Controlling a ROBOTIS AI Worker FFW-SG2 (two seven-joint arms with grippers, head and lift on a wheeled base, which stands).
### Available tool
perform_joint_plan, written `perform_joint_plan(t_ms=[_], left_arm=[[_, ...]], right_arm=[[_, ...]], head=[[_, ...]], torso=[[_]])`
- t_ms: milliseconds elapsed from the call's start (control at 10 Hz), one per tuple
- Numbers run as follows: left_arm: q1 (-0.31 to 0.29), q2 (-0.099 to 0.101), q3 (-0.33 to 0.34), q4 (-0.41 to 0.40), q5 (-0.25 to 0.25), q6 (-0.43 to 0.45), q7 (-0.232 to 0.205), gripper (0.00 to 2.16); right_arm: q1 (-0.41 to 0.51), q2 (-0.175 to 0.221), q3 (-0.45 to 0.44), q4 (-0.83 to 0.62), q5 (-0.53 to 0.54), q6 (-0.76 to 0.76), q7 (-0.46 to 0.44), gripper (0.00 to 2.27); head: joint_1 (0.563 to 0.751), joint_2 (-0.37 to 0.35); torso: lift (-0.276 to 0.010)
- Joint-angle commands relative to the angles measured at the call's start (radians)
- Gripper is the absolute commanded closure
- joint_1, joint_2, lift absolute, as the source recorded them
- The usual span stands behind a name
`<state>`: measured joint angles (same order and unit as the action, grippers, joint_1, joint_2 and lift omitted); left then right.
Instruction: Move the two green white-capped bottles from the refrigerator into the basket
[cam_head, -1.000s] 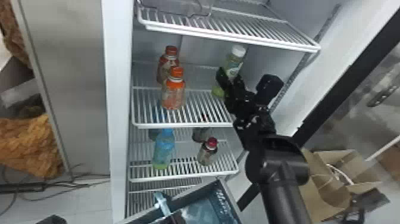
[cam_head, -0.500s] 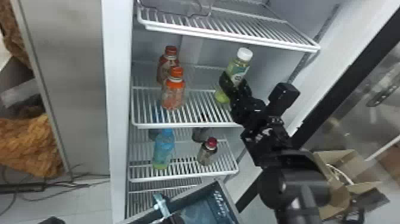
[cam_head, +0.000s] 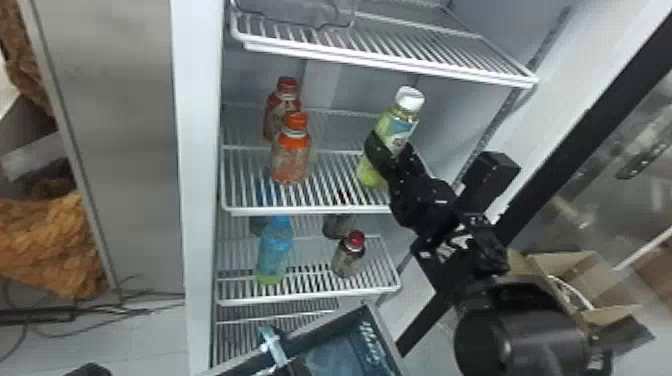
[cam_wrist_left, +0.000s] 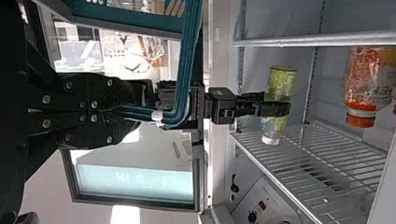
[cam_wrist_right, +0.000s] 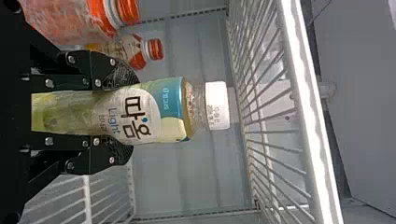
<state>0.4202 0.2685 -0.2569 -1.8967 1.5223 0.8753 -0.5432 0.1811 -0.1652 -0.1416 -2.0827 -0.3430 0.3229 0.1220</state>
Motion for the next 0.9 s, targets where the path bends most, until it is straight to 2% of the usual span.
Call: perform_joint_plan(t_ms=[0,300,800], left_arm=[[-0.003,0.001,-0.002,0.001,-0.001,0.001,0.0,1.21],[-0.005,0.001,-0.002,0.001,-0.005,0.003,0.0,1.21],[-0.008,0.001,-0.006,0.001,-0.007,0.003,0.0,1.21]], right_arm=[[0.027,-0.003,0.0,-0.046,-0.016,0.035,0.004,0.88],[0.131,-0.007,-0.022,-0.191,-0.028,0.136,0.015,0.88],[0.28,-0.003,-0.042,-0.393,-0.084,0.21,0.047,0.88]], head=[[0.695,-0.35],[0.695,-0.35],[0.695,-0.35]], torso=[[-0.004],[-0.004],[-0.004]])
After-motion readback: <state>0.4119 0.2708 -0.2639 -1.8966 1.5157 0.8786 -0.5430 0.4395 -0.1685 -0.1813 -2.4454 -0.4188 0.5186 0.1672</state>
